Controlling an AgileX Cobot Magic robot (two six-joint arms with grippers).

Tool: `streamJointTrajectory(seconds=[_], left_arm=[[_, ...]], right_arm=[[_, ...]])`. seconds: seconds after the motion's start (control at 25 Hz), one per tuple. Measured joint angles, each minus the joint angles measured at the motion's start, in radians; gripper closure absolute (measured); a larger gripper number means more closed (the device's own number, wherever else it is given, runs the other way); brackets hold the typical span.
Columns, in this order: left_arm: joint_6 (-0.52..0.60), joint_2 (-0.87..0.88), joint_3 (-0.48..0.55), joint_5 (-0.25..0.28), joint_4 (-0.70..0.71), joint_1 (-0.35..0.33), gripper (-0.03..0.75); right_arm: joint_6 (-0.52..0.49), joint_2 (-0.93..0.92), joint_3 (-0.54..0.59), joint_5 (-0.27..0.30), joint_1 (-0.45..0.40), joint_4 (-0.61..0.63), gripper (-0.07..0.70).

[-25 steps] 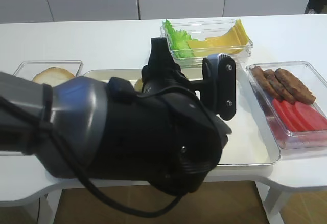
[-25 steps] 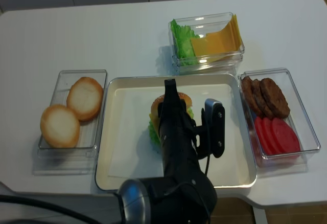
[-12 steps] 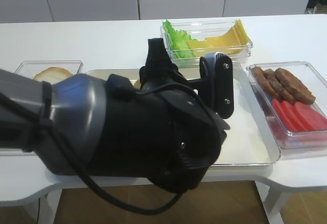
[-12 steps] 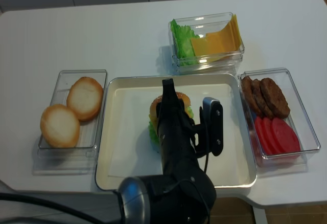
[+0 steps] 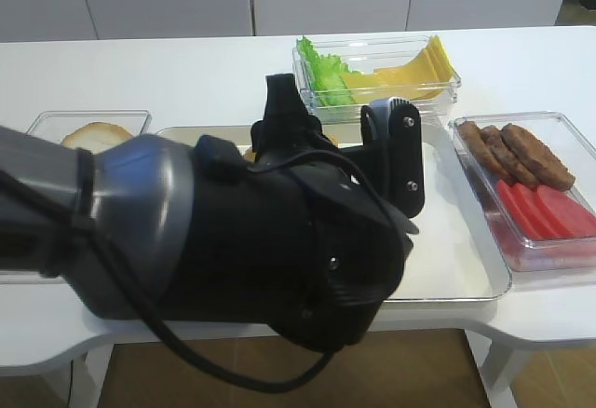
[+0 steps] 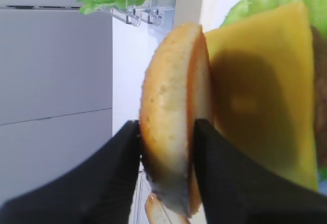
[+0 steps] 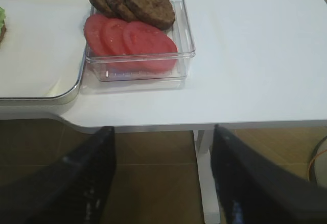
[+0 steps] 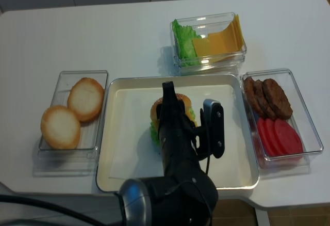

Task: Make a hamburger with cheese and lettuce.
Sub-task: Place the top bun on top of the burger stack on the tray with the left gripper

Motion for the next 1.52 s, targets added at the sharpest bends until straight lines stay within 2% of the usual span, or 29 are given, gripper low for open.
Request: streamJointTrajectory(seconds=[0.36, 0.6, 0.92, 1.32, 1.52], left_arm=[[0.0, 0.0, 0.0, -0.007, -0.002, 0.0, 0.459], [-0.008, 0.0, 0.0, -0.036, -0.002, 0.0, 0.454], [-0.011, 0.0, 0.0, -0.048, -0.059, 0.0, 0.358], [-0.013, 0.0, 0.0, -0.05, -0.059, 0.0, 0.341], [-0.013, 0.0, 0.0, -0.05, -0.061, 0.0, 0.299]], right_arm=[[0.0, 0.0, 0.0, 0.0, 0.0, 0.0, 0.181], [0.0, 0.0, 0.0, 0.0, 0.0, 0.0, 0.181], [0.0, 0.0, 0.0, 0.0, 0.0, 0.0, 0.181], [0.0, 0.0, 0.0, 0.0, 0.0, 0.0, 0.181], [0.0, 0.0, 0.0, 0.0, 0.0, 0.0, 0.181]])
